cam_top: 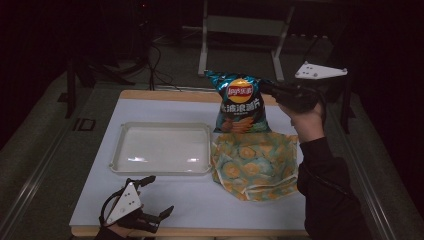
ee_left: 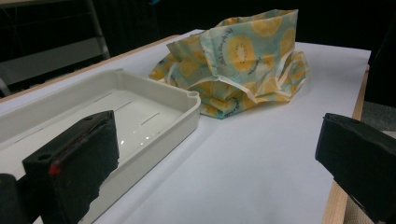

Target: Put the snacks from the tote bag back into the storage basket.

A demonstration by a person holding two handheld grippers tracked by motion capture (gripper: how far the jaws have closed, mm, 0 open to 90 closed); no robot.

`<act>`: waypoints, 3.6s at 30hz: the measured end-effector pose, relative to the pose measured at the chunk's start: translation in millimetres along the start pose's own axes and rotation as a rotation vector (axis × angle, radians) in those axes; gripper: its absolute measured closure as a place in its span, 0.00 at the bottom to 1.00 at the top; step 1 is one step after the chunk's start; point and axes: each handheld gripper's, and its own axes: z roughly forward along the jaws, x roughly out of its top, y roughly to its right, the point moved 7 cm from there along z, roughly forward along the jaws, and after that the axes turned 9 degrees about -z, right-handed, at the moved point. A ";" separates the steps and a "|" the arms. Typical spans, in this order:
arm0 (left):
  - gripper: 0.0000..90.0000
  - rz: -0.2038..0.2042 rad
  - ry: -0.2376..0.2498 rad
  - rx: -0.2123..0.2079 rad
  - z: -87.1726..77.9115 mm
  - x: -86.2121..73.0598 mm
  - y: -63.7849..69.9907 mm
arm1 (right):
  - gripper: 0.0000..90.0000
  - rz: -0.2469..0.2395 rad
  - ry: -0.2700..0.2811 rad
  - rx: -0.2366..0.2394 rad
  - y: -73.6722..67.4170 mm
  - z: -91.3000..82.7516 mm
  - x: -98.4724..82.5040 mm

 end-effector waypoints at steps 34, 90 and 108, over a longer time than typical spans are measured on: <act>0.00 0.015 0.013 0.018 -8.0 -0.1 1.1 | 1.00 -0.013 0.078 0.127 -82.5 97.0 45.6; 0.00 0.025 0.014 0.016 -9.8 -0.3 4.5 | 1.00 0.199 -0.075 0.247 -138.9 201.4 -93.1; 0.00 0.025 0.013 0.005 -9.1 0.0 5.7 | 1.00 0.244 -0.178 0.184 -112.1 224.2 -118.8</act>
